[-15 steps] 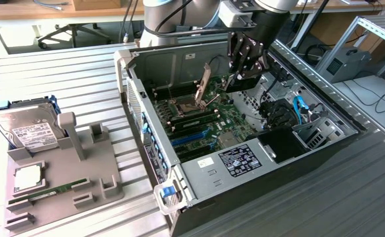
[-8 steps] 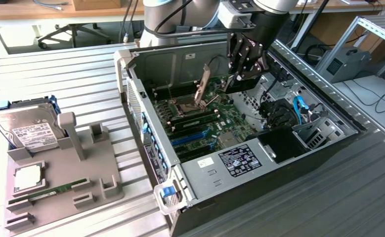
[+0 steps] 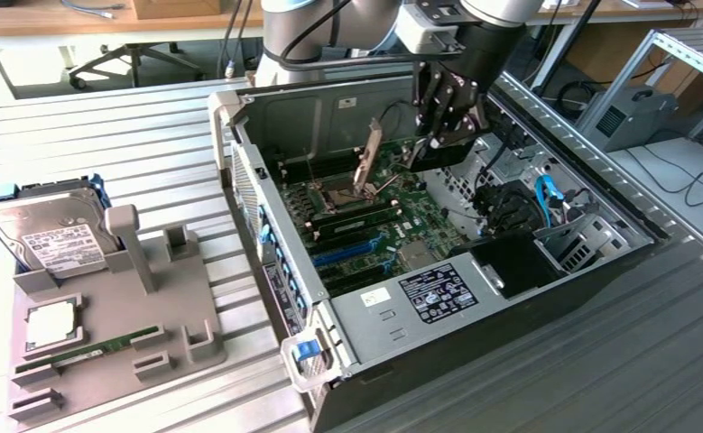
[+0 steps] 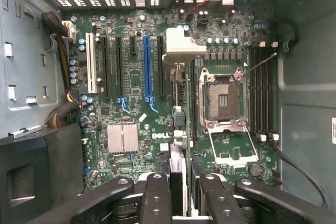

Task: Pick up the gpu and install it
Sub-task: 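Insert the gpu into the slot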

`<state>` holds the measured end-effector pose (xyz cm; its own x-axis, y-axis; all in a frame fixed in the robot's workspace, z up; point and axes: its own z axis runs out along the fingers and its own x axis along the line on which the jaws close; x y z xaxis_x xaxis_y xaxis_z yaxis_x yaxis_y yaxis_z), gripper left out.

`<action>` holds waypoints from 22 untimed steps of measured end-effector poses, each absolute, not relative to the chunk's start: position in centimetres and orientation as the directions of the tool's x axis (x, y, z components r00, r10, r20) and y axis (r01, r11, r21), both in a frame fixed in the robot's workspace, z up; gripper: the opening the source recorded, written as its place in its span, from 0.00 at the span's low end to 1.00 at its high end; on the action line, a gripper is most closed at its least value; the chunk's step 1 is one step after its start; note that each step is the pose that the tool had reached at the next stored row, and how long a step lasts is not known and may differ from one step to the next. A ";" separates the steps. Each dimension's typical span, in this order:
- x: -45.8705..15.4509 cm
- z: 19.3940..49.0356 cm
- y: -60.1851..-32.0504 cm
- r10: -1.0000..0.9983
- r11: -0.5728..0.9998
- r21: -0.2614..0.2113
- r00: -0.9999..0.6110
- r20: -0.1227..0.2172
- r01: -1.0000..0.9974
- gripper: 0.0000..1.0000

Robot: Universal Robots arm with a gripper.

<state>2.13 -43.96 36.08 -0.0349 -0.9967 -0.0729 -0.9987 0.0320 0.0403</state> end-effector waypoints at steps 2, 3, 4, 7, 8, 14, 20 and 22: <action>2.1 36.1 -44.0 -0.997 0.032 0.040 -0.035 -0.073 -0.999 0.27; 2.1 36.0 -44.0 -0.997 0.032 0.040 -0.035 -0.073 -0.999 0.27; 2.1 36.0 -44.0 -0.997 0.032 0.040 -0.035 -0.073 -0.999 0.27; 2.0 35.9 -44.0 -0.997 0.032 0.040 -0.035 -0.073 -0.999 0.27; 2.0 35.9 -44.0 -0.997 0.032 0.040 -0.035 -0.073 -0.999 0.27; 1.9 35.7 -44.1 -0.997 0.032 0.040 -0.035 -0.073 -0.999 0.27; 1.9 35.6 -44.1 -0.997 0.032 0.040 -0.035 -0.073 -0.999 0.27; 1.9 35.5 -44.1 -0.997 0.032 0.040 -0.035 -0.073 -0.999 0.27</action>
